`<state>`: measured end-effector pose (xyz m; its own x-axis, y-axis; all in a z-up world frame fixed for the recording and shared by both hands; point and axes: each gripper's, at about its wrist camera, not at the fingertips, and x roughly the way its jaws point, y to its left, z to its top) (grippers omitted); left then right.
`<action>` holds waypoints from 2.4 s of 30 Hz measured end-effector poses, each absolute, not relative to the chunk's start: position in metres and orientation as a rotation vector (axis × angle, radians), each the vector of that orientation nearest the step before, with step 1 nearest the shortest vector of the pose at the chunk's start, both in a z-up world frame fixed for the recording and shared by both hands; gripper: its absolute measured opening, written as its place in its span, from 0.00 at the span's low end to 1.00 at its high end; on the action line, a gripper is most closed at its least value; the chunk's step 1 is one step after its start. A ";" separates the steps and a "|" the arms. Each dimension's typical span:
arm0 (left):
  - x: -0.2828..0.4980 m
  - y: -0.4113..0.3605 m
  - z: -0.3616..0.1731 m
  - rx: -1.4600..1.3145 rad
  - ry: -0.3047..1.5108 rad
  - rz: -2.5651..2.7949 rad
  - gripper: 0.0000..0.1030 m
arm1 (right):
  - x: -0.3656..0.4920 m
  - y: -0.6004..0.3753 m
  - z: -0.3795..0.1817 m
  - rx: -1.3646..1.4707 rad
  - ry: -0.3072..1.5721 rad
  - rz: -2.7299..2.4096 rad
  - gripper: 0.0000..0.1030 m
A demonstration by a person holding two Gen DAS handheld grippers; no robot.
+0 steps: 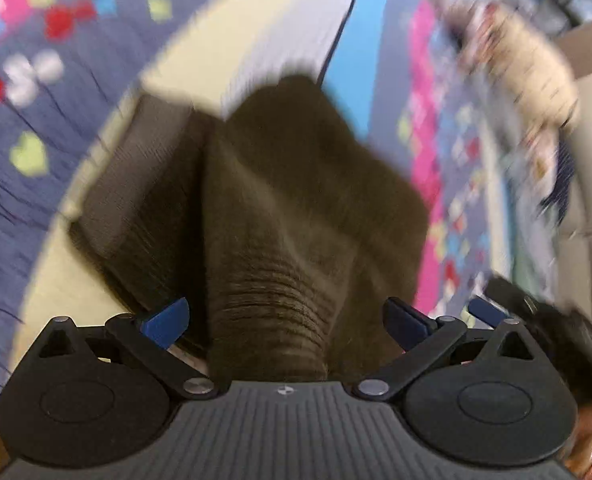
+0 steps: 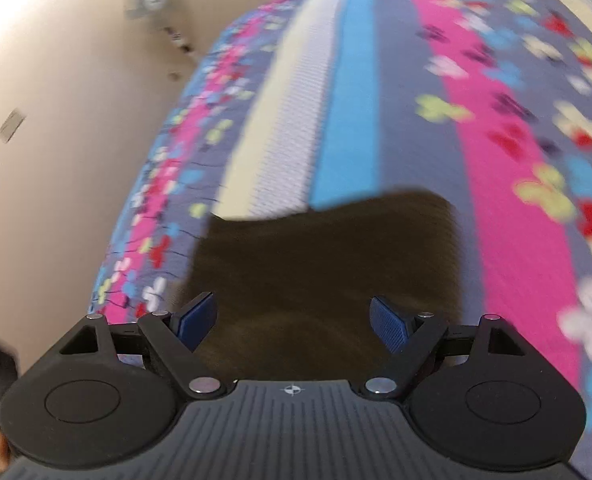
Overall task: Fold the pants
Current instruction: 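Regrasp the bundle with the left tool and lift it off the quilt, then grasp the bundle's other end with the right tool while the left tool holds its end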
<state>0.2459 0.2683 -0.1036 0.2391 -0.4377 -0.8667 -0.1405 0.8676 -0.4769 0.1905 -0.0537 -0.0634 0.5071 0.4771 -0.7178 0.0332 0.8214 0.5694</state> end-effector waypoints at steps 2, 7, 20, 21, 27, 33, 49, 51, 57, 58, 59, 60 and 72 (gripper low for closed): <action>0.260 0.259 -0.125 -0.513 1.370 -0.220 0.43 | 0.177 -0.067 -0.075 0.578 1.032 0.272 0.83; 0.257 0.288 -0.114 -0.748 1.241 -0.354 0.20 | 0.170 -0.061 -0.095 0.546 1.053 0.280 0.83; 0.234 0.382 -0.200 -0.884 1.147 -0.362 0.31 | 0.212 -0.009 -0.106 0.424 1.080 0.314 0.82; 0.235 0.381 -0.198 -0.873 1.148 -0.363 0.31 | 0.221 -0.003 -0.104 0.418 1.066 0.326 0.82; 0.221 0.388 -0.201 -0.883 1.120 -0.360 0.29 | 0.297 0.073 -0.076 0.344 0.922 0.492 0.84; 0.194 0.395 -0.210 -0.936 1.106 -0.380 0.29 | 0.354 0.164 -0.096 0.126 0.943 0.611 0.89; 0.167 0.419 -0.210 -1.008 1.112 -0.356 0.36 | 0.327 0.215 -0.121 -0.072 0.855 0.682 0.35; 0.163 0.419 -0.196 -0.956 1.110 -0.343 0.63 | 0.328 0.205 -0.127 -0.012 0.847 0.609 0.72; 0.127 0.435 -0.129 -0.814 1.019 -0.243 1.00 | 0.298 0.118 -0.084 0.221 0.793 0.536 0.91; 0.124 0.434 -0.116 -0.782 0.993 -0.233 1.00 | 0.286 0.098 -0.077 0.239 0.782 0.520 0.91; 0.125 0.430 -0.104 -0.719 0.977 -0.220 1.00 | 0.275 0.079 -0.073 0.257 0.778 0.502 0.92; 0.131 0.421 -0.093 -0.627 0.965 -0.206 1.00 | 0.263 0.058 -0.072 0.285 0.781 0.482 0.96; 0.236 0.376 -0.153 -0.328 1.172 -0.151 1.00 | 0.181 -0.072 -0.175 0.625 1.029 0.211 0.97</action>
